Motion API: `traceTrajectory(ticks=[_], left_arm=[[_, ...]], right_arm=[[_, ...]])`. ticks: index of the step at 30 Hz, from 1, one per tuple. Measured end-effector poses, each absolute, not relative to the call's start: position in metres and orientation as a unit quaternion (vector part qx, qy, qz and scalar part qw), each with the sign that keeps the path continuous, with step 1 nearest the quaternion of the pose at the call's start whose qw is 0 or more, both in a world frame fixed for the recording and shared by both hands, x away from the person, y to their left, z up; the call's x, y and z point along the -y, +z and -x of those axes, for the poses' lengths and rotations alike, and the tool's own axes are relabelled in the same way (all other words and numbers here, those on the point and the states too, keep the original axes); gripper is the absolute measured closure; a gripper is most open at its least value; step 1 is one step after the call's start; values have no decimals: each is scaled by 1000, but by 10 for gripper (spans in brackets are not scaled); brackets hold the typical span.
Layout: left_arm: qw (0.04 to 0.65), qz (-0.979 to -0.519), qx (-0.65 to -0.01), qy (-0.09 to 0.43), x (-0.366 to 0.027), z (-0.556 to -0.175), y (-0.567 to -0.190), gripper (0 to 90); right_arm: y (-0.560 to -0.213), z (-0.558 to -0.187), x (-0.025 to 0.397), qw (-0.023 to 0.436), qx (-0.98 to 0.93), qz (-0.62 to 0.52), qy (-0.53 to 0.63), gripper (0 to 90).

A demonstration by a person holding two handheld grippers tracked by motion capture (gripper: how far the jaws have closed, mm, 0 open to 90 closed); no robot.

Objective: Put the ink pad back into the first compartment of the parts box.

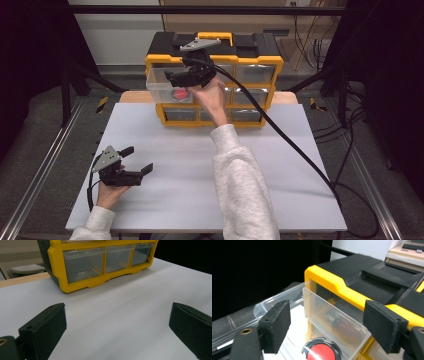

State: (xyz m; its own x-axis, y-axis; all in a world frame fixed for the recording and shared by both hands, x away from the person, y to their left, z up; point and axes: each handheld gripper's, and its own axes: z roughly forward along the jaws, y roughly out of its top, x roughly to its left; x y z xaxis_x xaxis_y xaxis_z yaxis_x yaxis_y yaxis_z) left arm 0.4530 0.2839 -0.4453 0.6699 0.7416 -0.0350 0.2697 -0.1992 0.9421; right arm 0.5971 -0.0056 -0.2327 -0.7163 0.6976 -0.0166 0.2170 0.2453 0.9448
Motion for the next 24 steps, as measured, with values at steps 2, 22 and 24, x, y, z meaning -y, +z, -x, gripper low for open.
traceTrajectory(ticks=[2,22,24], left_arm=[[533,-742,-341,221,-284,-453,-445,10],[532,-743,-340,223,-283,-453,-445,10],[532,-743,-340,222,-283,-453,-445,10]], right_arm=[[-230,-594,8,226,-752,-301,541,181],[-242,-539,48,235,-716,-289,590,18],[-246,-534,54,236,-714,-286,594,17]])
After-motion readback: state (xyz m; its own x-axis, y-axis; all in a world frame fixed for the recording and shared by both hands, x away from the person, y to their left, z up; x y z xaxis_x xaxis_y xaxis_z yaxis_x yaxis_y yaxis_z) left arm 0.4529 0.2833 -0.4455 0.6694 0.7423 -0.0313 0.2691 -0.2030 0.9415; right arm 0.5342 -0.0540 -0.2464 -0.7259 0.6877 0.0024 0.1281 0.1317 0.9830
